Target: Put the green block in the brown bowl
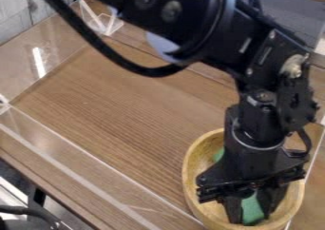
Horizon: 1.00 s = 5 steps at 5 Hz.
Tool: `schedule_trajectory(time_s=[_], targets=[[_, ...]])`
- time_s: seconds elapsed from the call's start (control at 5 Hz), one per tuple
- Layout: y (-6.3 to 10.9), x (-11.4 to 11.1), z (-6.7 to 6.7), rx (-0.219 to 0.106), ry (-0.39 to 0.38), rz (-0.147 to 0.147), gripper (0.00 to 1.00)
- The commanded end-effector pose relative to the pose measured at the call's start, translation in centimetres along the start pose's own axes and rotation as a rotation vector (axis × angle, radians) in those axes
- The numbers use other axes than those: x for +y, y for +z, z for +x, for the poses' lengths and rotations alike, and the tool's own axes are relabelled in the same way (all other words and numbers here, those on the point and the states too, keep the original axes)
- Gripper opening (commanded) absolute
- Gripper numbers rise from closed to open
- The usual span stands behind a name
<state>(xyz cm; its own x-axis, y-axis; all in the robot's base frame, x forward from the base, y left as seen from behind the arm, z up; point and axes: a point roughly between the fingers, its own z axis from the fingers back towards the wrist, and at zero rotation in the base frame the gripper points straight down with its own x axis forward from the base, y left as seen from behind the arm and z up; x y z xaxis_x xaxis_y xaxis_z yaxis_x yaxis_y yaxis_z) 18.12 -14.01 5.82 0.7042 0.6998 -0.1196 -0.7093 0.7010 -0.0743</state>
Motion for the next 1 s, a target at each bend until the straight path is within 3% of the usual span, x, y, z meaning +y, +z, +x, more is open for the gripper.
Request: schedule_trajectory(time_s=[0.0,0.2,0.4,0.6,0.8], targets=[[-0.3,-0.7,-0.8,0.026,-0.036,-0.020,0.00],[0.0,-0.3,-0.1,0.034,-0.035,-0.017,0.00],[0.4,0.0,0.5,0.037,-0.035,-0.018,1.00],[-0.3,-0.4,-0.8,0.048,-0.007,-0.028,0.00],[-0.9,-0.7,-1.7,0.053,0.015,-0.036,0.00]])
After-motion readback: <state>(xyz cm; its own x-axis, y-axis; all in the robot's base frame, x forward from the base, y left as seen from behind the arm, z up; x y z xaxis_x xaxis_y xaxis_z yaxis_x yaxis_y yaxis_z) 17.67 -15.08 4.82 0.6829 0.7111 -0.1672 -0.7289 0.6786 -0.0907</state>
